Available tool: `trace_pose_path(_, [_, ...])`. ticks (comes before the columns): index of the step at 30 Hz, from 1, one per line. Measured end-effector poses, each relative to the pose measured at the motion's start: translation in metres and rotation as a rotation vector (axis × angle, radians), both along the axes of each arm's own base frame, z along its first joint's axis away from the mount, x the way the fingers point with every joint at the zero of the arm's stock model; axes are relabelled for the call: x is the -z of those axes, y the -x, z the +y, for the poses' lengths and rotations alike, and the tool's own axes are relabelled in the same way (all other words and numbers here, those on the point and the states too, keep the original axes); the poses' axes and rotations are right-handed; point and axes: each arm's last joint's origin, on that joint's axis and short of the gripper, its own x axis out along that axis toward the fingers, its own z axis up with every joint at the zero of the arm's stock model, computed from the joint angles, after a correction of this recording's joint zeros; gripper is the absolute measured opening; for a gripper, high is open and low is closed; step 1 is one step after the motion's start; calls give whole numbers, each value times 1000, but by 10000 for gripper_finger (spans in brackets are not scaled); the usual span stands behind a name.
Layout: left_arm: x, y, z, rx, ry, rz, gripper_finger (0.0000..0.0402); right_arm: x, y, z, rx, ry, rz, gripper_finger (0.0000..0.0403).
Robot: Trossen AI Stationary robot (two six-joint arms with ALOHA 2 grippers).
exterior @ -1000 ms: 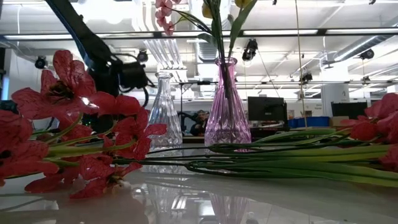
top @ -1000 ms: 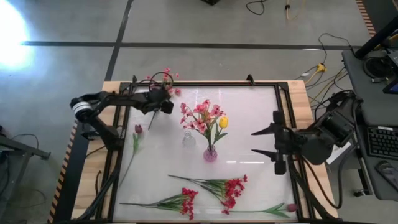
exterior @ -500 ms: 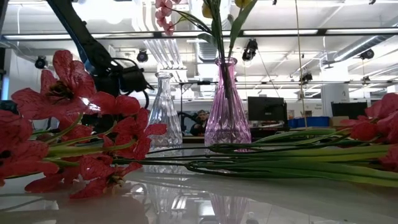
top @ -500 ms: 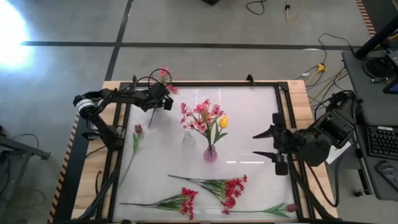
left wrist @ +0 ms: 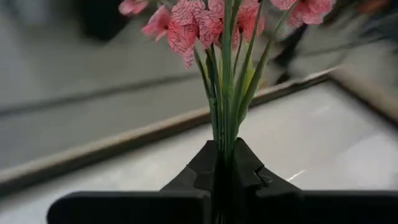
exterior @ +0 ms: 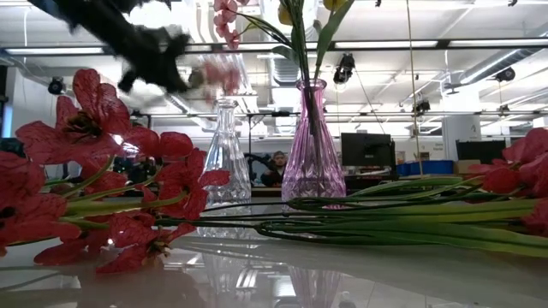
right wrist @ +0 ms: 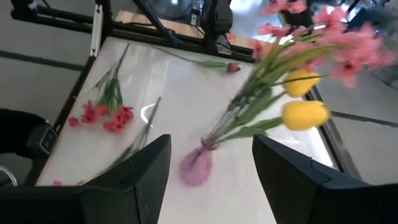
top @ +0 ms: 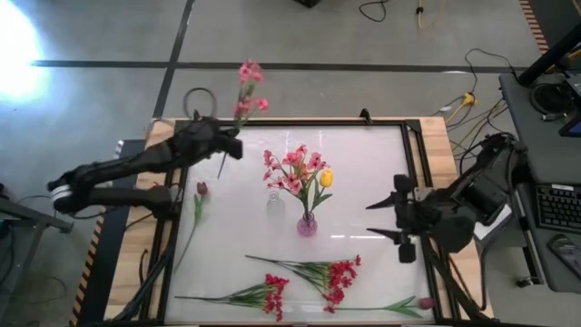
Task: Sort flowers into vase by color
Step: Put the pink flowers into the purple vase
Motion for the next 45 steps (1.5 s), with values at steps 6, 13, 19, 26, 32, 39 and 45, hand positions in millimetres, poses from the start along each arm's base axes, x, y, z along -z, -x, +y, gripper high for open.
trace_pose_path(6, [-48, 29, -56, 370, -173, -285, 0, 20, -19, 15, -19, -44, -99, 234])
trace_pose_path(13, [-85, 36, -115, 762, -441, -582, 0, 17, -43, 19, -19, -107, -346, 282])
trace_pose_path(19, [-87, 13, -159, 852, -599, -610, 0, 12, -65, 8, 2, -134, -503, 282])
trace_pose_path(26, [-84, -37, -188, 856, -612, -574, 0, 13, -106, 9, -128, -94, -540, 295])
trace_pose_path(32, [-84, -81, -213, 876, -635, -513, 0, 1, -131, 21, -128, -24, -560, 308])
trace_pose_path(39, [-88, -115, -232, 880, -647, -502, 0, -15, -144, 29, -124, -34, -597, 290])
trace_pose_path(45, [-88, -130, -241, 883, -679, -480, 0, -23, -143, 27, -79, -107, -624, 268])
